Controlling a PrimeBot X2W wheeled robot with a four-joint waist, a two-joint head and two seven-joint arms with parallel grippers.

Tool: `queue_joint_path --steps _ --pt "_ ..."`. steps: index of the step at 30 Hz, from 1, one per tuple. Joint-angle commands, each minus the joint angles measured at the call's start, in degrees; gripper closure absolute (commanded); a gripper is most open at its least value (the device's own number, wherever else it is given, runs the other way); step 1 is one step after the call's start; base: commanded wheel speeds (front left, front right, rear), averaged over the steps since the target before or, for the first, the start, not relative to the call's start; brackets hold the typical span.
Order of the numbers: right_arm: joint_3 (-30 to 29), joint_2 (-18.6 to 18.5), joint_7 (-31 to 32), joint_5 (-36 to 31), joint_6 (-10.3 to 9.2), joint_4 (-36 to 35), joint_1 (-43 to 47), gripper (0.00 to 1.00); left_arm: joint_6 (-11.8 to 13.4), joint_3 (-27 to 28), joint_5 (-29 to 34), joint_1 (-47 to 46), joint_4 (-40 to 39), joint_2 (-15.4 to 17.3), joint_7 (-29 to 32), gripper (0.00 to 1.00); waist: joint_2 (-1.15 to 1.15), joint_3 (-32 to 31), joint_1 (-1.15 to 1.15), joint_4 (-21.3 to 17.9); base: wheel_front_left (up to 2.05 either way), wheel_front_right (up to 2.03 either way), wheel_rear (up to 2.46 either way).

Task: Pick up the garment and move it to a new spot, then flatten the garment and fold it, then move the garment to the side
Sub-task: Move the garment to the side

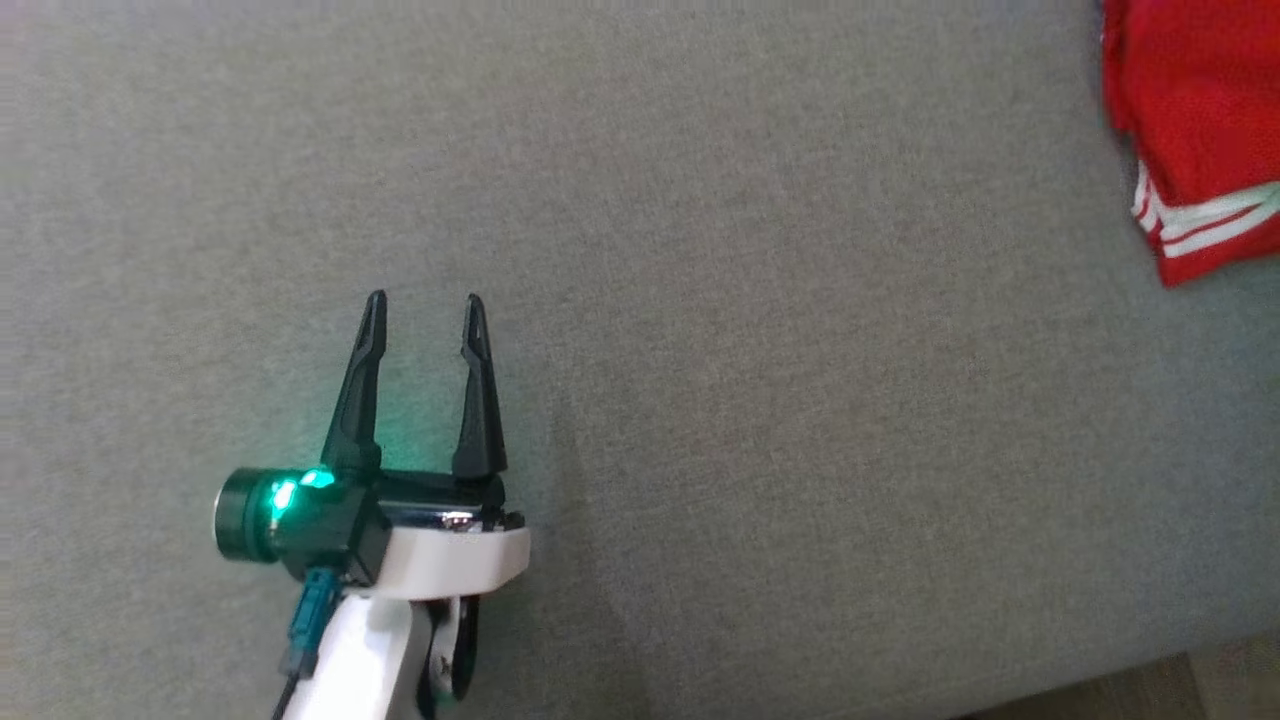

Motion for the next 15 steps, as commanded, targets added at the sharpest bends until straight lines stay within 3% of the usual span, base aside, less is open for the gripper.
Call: queue_joint_path --steps 1,3,4,6,15 --pt "0.1 1.1 -0.6 -0.5 -0.04 -2.6 3.7 0.0 -0.2 1.5 -0.5 0.9 -1.5 -0.3 -0.3 0.0 0.0 -2.7 0.0 1.0 0.0 0.0 0.0" --pt "0.3 5.2 -0.6 0.2 -0.04 -5.2 6.9 0.0 -0.3 1.7 -1.5 1.7 -1.4 -0.3 -0.3 0.0 0.0 -4.8 0.0 1.7 0.0 0.0 0.0" --pt "0.3 5.2 -0.6 0.2 -0.04 -5.2 6.9 0.0 -0.3 1.7 -1.5 1.7 -1.4 -0.3 -0.3 0.0 0.0 -4.8 0.0 1.7 0.0 0.0 0.0" --pt "3.0 10.5 -0.6 2.7 -0.04 -9.6 12.4 0.0 -0.6 2.2 -2.8 3.2 -1.1 -0.3 -0.3 0.0 0.0 -8.3 0.0 3.3 0.0 0.0 0.0" --pt "11.9 19.8 -0.6 7.5 -0.04 -20.8 29.1 0.0 -0.7 3.2 -3.8 10.0 1.2 -0.3 -0.3 0.0 0.0 -19.6 0.0 8.0 0.0 0.0 0.0"
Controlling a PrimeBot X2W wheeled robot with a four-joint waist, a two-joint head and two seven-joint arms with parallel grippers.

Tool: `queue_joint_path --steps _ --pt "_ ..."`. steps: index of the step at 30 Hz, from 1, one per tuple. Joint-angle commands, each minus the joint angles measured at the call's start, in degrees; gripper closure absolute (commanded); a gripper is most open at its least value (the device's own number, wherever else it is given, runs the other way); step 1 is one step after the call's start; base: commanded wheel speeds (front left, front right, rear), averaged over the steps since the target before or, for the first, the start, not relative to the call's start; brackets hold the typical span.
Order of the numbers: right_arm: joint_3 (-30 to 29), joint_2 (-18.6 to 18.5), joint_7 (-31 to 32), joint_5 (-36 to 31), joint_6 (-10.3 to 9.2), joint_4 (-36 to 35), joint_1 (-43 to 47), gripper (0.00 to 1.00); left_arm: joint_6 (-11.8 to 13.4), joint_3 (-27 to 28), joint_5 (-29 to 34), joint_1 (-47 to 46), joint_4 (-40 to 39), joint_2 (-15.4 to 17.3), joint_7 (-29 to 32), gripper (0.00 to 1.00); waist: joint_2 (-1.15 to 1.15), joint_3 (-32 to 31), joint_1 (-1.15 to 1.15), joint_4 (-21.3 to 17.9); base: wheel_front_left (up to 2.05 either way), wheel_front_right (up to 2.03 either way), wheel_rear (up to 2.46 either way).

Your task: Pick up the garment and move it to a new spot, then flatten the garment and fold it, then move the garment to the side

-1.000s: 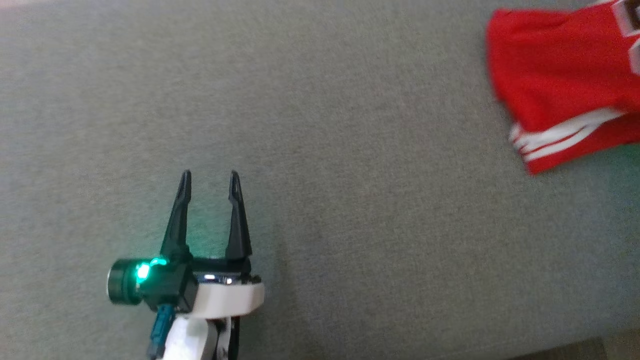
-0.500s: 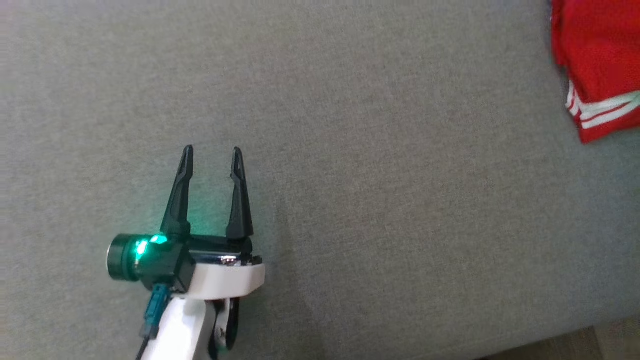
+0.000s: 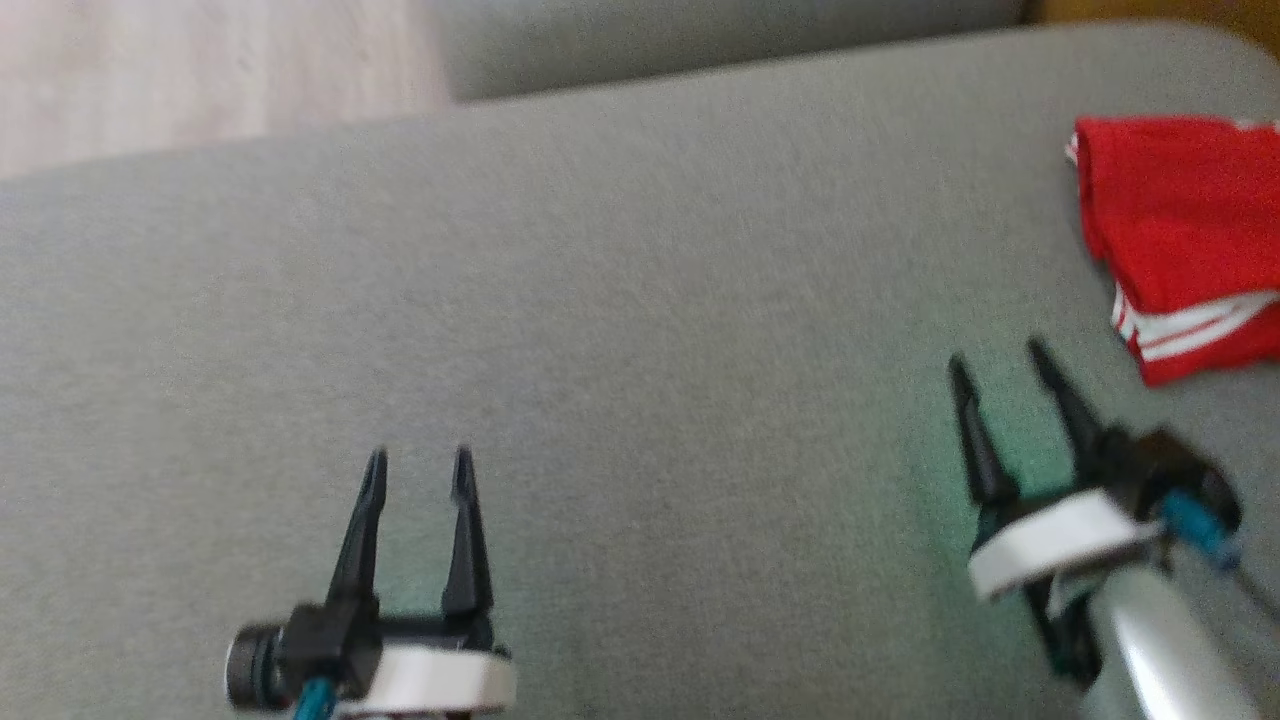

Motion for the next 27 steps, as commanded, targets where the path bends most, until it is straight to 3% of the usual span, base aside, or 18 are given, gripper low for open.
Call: queue_joint_path --steps 1,7,12,27 --pt "1.3 0.6 -0.6 -0.5 -0.04 -3.4 1.8 0.0 0.4 2.4 -0.2 0.8 -1.3 -0.3 -0.3 0.0 0.0 -6.1 0.02 3.7 0.0 0.0 0.0" --pt "1.4 4.7 -0.6 -4.6 -0.04 -10.2 10.8 0.0 1.1 4.2 0.8 5.2 -1.3 -0.3 -0.3 0.0 0.0 -10.2 0.02 5.7 0.0 0.0 0.0" --pt "0.6 6.2 -0.6 -6.5 -0.04 -11.6 14.8 0.0 0.6 5.6 1.7 8.1 -1.4 -0.3 -0.3 0.0 0.0 -12.0 0.02 6.0 0.0 0.0 0.0" --pt "-1.2 7.5 -0.6 -7.1 -0.04 -10.9 16.3 0.0 -0.9 6.6 3.2 9.8 -1.0 -0.3 -0.3 0.0 0.0 -13.5 0.02 5.1 0.0 0.0 0.0"
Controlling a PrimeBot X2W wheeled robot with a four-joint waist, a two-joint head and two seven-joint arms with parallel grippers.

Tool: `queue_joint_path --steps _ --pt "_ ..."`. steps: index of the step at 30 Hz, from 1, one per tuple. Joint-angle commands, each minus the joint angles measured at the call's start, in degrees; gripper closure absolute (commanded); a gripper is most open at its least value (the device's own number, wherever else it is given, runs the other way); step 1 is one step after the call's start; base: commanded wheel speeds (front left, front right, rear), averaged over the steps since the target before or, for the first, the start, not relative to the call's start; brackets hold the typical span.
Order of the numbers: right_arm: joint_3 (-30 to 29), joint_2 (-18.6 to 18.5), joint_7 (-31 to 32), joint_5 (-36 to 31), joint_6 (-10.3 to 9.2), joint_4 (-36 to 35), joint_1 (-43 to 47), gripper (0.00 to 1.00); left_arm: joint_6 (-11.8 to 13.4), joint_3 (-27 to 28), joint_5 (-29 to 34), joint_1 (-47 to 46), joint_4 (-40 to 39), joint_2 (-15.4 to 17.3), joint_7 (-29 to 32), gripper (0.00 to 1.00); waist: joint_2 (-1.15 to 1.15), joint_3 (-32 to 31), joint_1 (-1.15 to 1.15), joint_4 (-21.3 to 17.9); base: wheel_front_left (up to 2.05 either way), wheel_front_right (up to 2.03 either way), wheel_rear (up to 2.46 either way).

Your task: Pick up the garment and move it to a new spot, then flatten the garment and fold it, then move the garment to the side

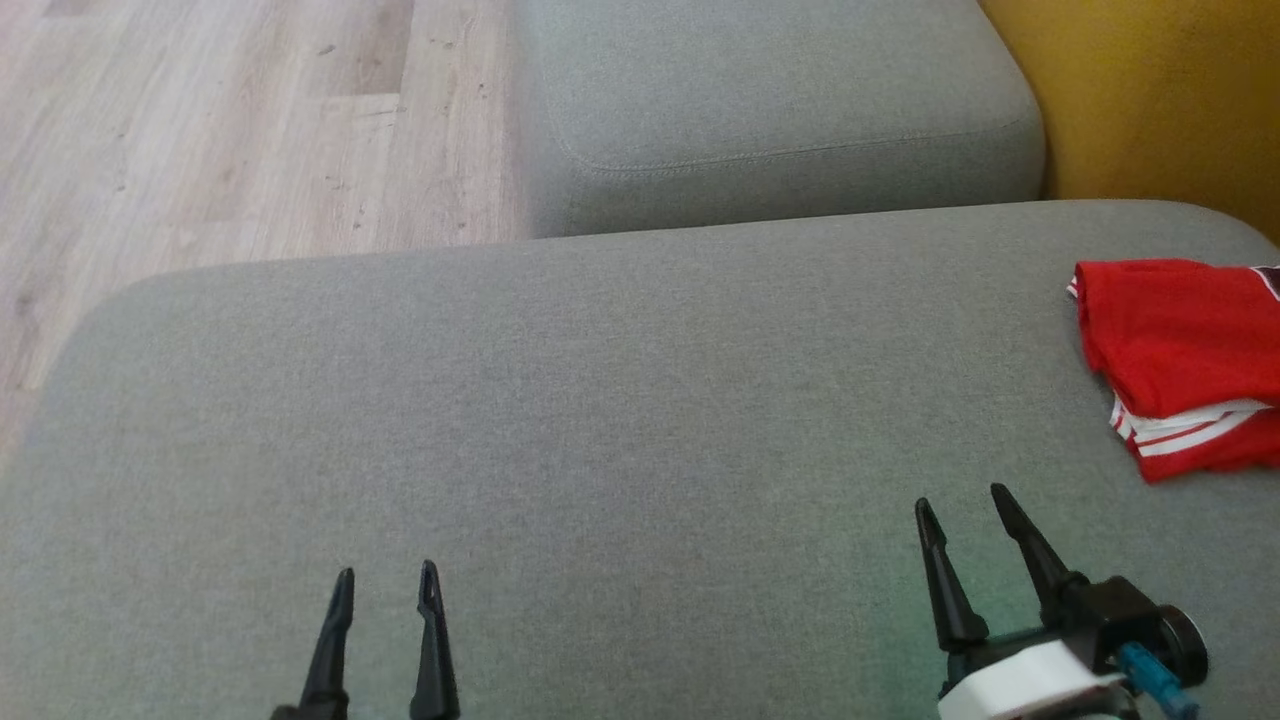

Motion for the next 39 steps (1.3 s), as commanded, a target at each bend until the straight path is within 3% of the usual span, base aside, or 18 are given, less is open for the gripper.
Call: queue_joint_path --steps 1,9,39 --pt "0.0 0.0 0.0 0.0 0.0 0.0 0.0 1.0 -0.1 0.0 0.0 0.0 0.0 0.0 0.0 1.0 0.0 0.0 0.0 0.0 0.0 0.0 0.0" --pt "-0.1 0.0 0.5 3.0 0.0 2.3 0.4 1.0 -0.3 0.2 -2.8 0.1 2.3 0.1 0.5 1.0 0.0 0.1 0.0 -0.1 0.0 0.0 0.0" --pt "-1.9 -1.0 4.8 26.3 -0.01 1.8 -2.8 1.0 -4.3 3.6 -24.1 -4.8 4.3 1.2 4.6 1.0 0.0 1.1 0.0 -0.2 0.0 0.0 0.0"
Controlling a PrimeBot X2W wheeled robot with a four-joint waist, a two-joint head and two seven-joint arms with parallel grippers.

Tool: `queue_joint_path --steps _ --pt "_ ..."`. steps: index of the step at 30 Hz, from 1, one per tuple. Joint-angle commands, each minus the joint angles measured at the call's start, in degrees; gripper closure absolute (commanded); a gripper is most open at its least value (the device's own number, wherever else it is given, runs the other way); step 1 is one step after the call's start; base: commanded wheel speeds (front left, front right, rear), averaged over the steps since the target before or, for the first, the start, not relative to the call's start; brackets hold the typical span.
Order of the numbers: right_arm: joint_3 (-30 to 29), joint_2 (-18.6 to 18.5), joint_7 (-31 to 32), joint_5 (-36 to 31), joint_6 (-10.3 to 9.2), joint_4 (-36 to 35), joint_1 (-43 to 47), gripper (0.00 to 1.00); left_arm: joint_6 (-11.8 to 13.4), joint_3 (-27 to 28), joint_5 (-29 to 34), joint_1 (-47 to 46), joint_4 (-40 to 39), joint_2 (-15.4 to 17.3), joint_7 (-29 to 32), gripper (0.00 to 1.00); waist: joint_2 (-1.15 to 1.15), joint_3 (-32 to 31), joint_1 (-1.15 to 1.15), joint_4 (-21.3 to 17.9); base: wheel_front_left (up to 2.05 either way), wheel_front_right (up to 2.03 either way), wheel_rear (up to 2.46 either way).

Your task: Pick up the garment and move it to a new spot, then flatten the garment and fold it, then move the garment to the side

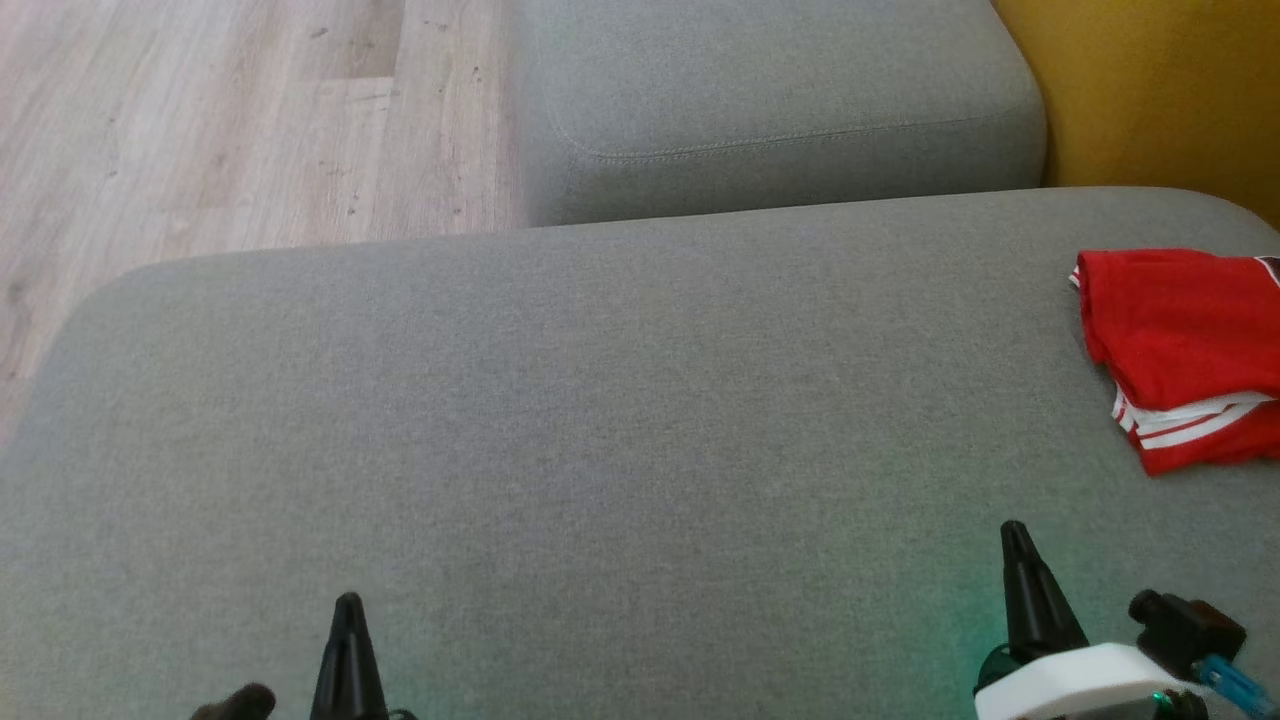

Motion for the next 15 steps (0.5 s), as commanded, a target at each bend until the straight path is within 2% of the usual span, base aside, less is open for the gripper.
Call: queue_joint_path --steps 1,15 --pt "-0.1 -1.0 0.5 2.4 -0.01 -2.2 -3.5 1.0 -0.5 1.5 -2.0 -3.1 -1.3 0.7 0.6 1.0 0.0 0.1 0.0 0.0 0.0 0.0 0.0" --pt "-1.1 -1.2 2.4 11.9 -0.02 -2.5 -4.7 1.0 -2.1 3.2 -10.7 -4.9 -0.8 0.9 2.5 1.0 0.0 0.5 0.0 -0.1 0.0 0.0 0.0"
